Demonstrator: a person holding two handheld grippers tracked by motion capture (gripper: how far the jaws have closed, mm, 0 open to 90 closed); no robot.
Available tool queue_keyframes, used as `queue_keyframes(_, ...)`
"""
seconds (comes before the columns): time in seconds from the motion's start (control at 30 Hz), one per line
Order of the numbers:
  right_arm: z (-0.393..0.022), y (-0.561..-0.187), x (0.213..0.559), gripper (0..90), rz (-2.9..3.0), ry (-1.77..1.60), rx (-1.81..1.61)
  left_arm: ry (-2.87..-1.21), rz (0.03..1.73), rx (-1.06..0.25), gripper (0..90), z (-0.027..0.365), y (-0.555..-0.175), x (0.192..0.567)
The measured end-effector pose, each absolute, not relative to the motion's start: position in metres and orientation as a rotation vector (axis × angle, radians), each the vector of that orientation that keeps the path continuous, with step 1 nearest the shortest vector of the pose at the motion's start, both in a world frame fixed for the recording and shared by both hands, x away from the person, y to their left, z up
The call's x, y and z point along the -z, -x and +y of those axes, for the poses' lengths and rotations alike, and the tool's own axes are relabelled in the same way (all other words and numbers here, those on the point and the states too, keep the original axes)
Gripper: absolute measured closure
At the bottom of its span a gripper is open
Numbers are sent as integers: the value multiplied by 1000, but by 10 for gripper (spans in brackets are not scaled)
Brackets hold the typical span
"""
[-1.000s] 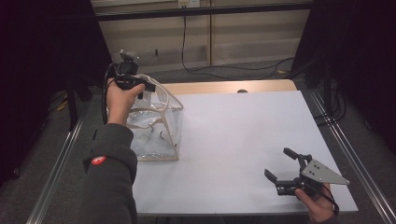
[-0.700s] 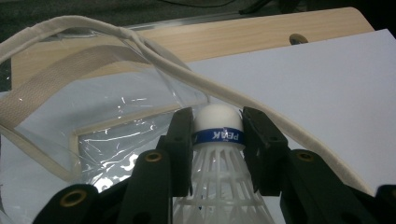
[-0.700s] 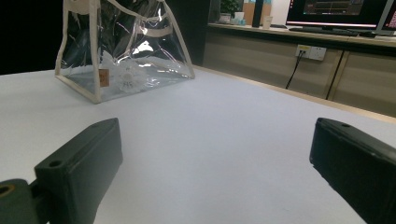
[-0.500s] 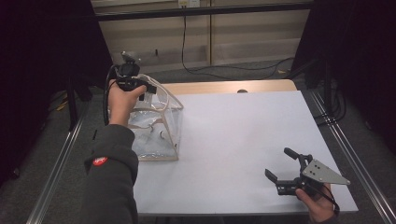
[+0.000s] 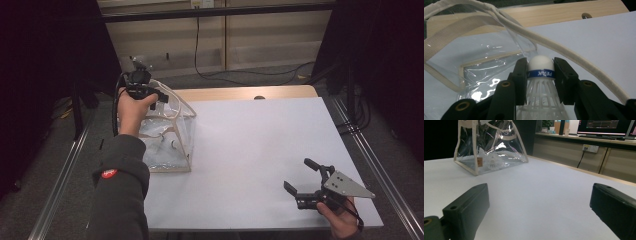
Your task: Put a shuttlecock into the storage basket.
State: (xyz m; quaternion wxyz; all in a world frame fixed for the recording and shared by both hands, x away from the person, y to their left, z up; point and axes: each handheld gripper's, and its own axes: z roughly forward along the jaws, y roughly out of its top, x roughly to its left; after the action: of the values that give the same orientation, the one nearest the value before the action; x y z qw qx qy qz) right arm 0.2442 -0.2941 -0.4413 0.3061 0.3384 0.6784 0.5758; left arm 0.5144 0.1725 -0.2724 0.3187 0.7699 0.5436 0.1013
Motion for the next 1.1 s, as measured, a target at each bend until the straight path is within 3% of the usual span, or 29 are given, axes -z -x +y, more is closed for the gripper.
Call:
queue_keyframes(0.83, -294, -244, 441, 23, 1791, -893, -1527, -2025, 1451, -241, 646, 177, -511, 280)
queue_keyframes(1.1, -294, -244, 441, 23, 1791, -901, -1528, -2006, 1464, -234, 603, 178, -509, 278)
